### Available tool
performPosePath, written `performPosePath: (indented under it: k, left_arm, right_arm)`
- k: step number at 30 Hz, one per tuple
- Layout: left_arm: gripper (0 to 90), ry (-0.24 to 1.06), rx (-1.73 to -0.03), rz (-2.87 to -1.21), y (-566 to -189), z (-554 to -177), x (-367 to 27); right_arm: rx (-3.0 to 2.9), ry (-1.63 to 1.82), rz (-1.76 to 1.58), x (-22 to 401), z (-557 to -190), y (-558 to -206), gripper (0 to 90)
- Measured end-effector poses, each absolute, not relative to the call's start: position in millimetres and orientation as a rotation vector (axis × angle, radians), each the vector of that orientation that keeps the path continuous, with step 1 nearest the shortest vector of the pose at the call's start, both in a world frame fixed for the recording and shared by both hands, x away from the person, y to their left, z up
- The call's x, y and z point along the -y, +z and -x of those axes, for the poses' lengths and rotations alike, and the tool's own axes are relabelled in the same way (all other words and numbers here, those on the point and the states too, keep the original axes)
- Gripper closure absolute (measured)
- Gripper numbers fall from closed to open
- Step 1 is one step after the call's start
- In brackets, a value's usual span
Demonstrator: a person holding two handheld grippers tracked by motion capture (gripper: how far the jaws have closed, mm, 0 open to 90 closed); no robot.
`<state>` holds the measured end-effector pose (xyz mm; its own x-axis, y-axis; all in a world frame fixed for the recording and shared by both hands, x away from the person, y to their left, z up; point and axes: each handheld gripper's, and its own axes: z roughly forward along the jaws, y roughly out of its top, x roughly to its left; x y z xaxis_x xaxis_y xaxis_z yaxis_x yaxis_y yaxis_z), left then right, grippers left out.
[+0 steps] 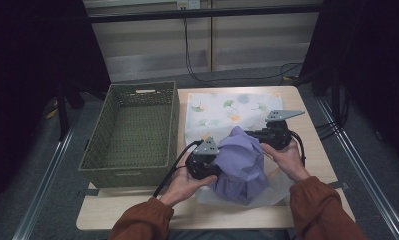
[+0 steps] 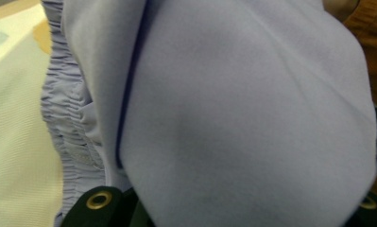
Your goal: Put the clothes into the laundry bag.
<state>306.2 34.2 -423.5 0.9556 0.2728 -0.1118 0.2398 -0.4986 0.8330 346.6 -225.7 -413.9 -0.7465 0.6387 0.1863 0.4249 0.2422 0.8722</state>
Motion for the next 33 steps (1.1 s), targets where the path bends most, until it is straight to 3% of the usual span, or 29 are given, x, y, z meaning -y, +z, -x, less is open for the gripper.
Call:
performPosePath:
  k: [33]
  left_arm:
    - [80.1,-0.072,-0.399,-2.310,-480.6,-312.4,-9.0]
  right_arm:
    - [-2.305,1.509,-0.988,223.7,-344.8,-412.0,90.0]
